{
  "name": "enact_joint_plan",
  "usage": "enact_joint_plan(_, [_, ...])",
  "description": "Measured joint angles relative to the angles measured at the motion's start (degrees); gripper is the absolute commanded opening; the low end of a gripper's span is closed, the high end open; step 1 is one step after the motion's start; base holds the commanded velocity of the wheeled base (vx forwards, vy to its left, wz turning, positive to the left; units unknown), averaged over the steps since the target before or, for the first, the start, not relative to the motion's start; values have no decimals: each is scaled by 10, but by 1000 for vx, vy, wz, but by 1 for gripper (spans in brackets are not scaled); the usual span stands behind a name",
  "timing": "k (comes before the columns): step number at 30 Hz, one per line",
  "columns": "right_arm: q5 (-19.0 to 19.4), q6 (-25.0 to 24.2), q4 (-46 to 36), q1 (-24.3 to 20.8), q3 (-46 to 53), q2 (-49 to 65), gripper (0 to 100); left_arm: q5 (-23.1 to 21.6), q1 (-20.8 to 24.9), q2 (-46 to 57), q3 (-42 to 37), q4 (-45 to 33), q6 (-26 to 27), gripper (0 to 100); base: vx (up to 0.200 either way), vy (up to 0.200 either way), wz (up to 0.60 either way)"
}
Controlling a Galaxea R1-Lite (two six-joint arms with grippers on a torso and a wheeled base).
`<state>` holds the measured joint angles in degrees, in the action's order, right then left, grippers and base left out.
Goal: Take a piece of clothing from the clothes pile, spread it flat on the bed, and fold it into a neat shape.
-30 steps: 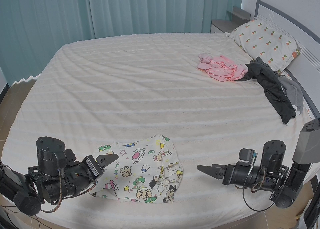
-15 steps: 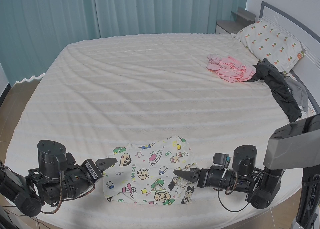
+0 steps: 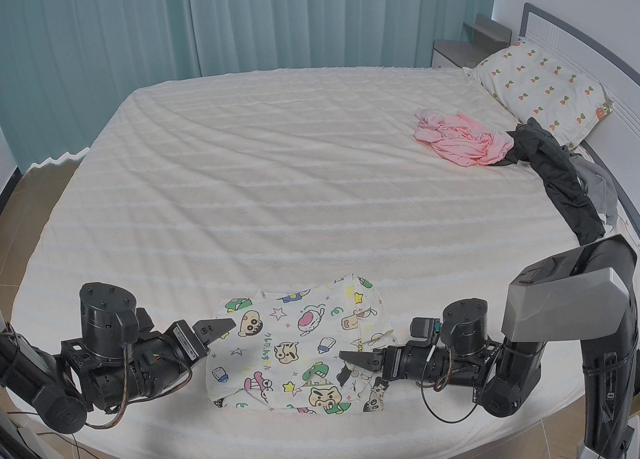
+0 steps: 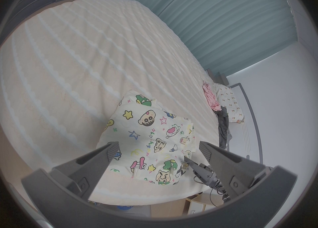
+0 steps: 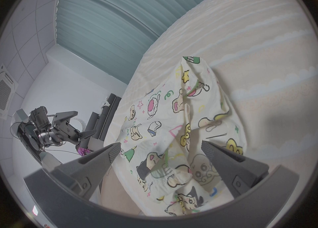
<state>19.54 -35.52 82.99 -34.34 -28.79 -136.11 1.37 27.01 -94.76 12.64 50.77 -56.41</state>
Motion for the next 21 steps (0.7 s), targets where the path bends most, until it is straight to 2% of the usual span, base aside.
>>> enact_joint_plan(7, [13, 0, -4, -10, -21, -15, 100, 1, -2, -10, -1, 11, 0, 100, 0, 0, 0])
enact_joint_plan(8, [13, 0, -8, -13, -24, -17, 0, 1, -2, -12, -1, 11, 0, 100, 0, 0, 0])
enact_joint_plan(21, [10, 0, -21, -20, -19, -15, 0, 1, -11, -21, -3, 19, 0, 100, 0, 0, 0])
